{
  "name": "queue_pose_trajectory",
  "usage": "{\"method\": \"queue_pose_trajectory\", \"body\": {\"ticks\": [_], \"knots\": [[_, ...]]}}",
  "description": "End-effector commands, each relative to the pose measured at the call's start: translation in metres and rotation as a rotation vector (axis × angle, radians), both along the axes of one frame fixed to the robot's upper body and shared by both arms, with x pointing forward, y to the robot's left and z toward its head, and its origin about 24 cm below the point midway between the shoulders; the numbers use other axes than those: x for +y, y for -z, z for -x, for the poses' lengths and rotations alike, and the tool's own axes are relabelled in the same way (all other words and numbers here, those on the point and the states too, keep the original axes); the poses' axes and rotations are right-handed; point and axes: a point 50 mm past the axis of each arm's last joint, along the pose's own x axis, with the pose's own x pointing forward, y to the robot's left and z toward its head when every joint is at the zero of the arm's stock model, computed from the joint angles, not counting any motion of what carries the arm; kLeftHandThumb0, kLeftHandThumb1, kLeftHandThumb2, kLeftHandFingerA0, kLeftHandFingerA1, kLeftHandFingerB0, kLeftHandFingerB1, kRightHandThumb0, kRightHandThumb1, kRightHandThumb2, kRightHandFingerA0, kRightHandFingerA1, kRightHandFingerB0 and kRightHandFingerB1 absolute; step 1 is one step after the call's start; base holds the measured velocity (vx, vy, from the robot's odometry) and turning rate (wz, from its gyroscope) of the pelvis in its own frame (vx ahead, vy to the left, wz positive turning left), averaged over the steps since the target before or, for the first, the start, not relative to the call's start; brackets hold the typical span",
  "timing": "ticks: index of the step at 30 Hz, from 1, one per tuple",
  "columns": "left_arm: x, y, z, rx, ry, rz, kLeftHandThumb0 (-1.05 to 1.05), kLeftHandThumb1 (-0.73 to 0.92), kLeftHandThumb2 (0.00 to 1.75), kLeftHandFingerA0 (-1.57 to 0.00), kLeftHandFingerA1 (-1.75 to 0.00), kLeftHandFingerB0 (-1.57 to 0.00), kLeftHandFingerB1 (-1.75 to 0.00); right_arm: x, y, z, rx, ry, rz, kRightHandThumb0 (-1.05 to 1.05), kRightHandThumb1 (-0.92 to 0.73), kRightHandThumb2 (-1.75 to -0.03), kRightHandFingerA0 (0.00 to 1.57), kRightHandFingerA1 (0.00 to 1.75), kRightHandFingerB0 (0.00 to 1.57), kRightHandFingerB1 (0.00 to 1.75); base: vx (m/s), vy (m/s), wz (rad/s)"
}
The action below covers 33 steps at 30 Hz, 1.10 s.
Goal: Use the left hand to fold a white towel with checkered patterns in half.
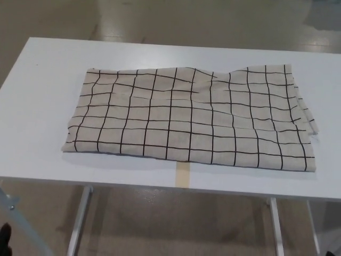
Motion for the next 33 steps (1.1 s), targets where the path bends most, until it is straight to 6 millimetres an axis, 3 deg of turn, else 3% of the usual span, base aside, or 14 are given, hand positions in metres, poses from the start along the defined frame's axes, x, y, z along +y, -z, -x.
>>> {"method": "queue_pose_trajectory", "body": {"ticks": [1,3,4,6,12,16,19,20,24,26,27,28,29,33], "knots": [[-0.002,-0.046,0.002,-0.254,0.052,-0.150,-0.67,0.41,0.75,0.00,-0.07,0.00,0.00,0.008,-0.001,0.004,-0.042,-0.025,-0.002,-0.48,-0.77,-0.66,0.20,0.29,0.11,0.24,0.00,0.000,0.00],[-0.001,-0.070,-0.004,-0.347,0.076,-0.235,-0.64,0.41,0.73,0.00,-0.08,0.00,0.00,0.011,0.001,0.002,-0.028,-0.050,0.008,-0.50,-0.77,-0.66,0.19,0.30,0.11,0.23,0.00,0.000,0.00],[-0.003,-0.093,-0.008,-0.434,0.104,-0.321,-0.63,0.40,0.71,0.00,-0.07,0.00,0.00,0.013,0.002,0.003,-0.011,-0.071,0.017,-0.50,-0.77,-0.66,0.19,0.29,0.11,0.23,0.00,0.000,0.00],[-0.008,-0.111,-0.011,-0.499,0.136,-0.405,-0.63,0.41,0.71,0.00,-0.06,0.00,0.00,0.012,0.004,0.005,0.001,-0.078,0.025,-0.48,-0.78,-0.65,0.19,0.29,0.11,0.23,0.00,0.000,0.00],[-0.029,-0.145,-0.022,-0.649,0.264,-0.566,-0.55,0.36,0.67,0.00,-0.08,0.00,0.00,0.009,0.009,0.017,0.046,-0.083,0.028,-0.48,-0.77,-0.66,0.19,0.30,0.10,0.22,0.00,0.000,0.00],[-0.040,-0.156,-0.037,-0.702,0.340,-0.611,-0.52,0.34,0.65,0.00,-0.09,0.00,-0.01,0.008,0.010,0.017,0.048,-0.078,0.022,-0.47,-0.77,-0.66,0.19,0.31,0.10,0.22,0.00,0.000,0.00],[-0.054,-0.168,-0.065,-0.699,0.410,-0.724,-0.48,0.33,0.65,0.00,-0.09,-0.05,-0.08,0.008,0.010,0.018,0.053,-0.074,0.012,-0.47,-0.78,-0.66,0.19,0.31,0.10,0.22,0.00,0.000,0.00],[-0.054,-0.168,-0.065,-0.699,0.410,-0.724,-0.48,0.33,0.65,0.00,-0.09,-0.05,-0.08,0.008,0.010,0.018,0.053,-0.074,0.012,-0.47,-0.78,-0.66,0.19,0.31,0.10,0.22,0.00,0.000,0.00],[-0.065,-0.173,-0.098,-0.637,0.471,-0.886,-0.50,0.34,0.67,0.00,-0.10,-0.08,-0.15,0.007,0.011,0.023,0.068,-0.075,0.037,-0.45,-0.79,-0.66,0.19,0.31,0.10,0.21,0.00,0.000,0.00],[-0.068,-0.166,-0.120,-0.571,0.521,-0.970,-0.53,0.36,0.71,0.00,-0.11,-0.02,-0.18,0.008,0.012,0.023,0.070,-0.076,0.041,-0.46,-0.78,-0.67,0.18,0.30,0.09,0.22,0.00,0.000,0.00],[-0.069,-0.163,-0.129,-0.535,0.549,-1.007,-0.52,0.35,0.72,0.00,-0.14,-0.01,-0.20,0.009,0.012,0.021,0.069,-0.077,0.045,-0.28,-0.65,-1.12,0.00,0.49,0.00,0.50,0.00,0.000,0.00],[-0.070,-0.161,-0.132,-0.520,0.560,-1.020,-0.52,0.35,0.72,0.00,-0.14,-0.01,-0.20,0.009,0.012,0.021,0.068,-0.077,0.046,-0.28,-0.65,-1.12,0.00,0.49,0.00,0.50,0.00,0.000,0.00],[-0.070,-0.158,-0.135,-0.497,0.576,-1.038,-0.52,0.36,0.72,0.00,-0.13,-0.01,-0.20,0.009,0.012,0.022,0.068,-0.077,0.048,-0.47,-0.78,-0.67,0.19,0.29,0.09,0.22,0.00,0.000,0.00],[-0.073,-0.144,-0.154,-0.352,0.669,-1.191,-0.55,0.36,0.72,0.00,-0.09,0.00,-0.18,0.008,0.012,0.023,0.073,-0.084,0.057,-0.46,-0.78,-0.66,0.19,0.30,0.10,0.22,0.00,0.000,0.00]]}}
